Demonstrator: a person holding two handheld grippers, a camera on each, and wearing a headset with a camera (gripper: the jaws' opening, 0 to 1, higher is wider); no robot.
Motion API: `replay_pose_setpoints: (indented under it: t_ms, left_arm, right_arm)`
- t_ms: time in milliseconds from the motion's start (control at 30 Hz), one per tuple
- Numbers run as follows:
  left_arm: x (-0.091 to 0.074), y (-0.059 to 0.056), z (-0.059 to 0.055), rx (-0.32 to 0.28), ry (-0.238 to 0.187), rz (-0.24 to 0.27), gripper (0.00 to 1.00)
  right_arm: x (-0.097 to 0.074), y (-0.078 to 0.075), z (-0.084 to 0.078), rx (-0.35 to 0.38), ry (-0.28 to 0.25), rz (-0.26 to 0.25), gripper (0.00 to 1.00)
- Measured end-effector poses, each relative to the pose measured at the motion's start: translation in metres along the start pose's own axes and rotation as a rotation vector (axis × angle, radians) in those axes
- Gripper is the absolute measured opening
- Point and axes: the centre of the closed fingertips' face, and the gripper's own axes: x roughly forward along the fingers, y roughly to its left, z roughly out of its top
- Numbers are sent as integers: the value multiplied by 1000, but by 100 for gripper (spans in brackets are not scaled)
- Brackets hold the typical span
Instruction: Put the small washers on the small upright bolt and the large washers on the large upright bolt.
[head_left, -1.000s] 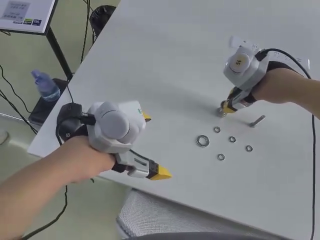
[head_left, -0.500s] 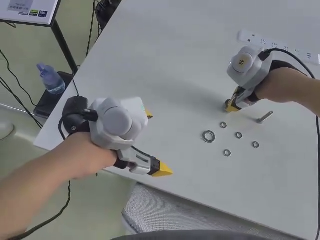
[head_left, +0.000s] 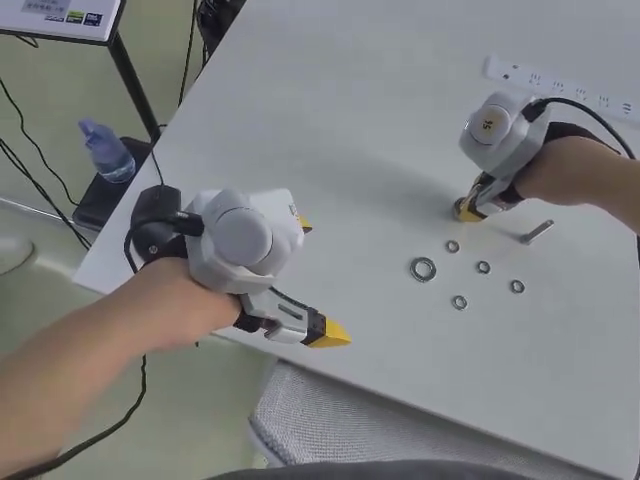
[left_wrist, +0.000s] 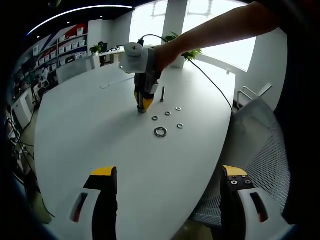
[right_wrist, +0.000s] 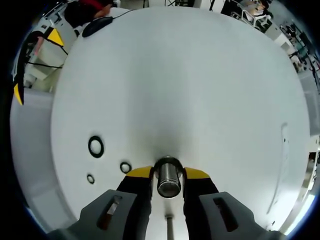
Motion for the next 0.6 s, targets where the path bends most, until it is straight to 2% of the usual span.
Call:
replay_pose_setpoints:
  t_ms: [400, 600]
  left_arm:
    - [2, -3, -1, 0, 9, -6, 83]
    - [2, -4, 0, 1, 10, -6, 83]
  right_arm:
    - [-2, 2, 3, 6, -15, 1, 25]
    - [-2, 3, 2, 16, -26, 10, 33]
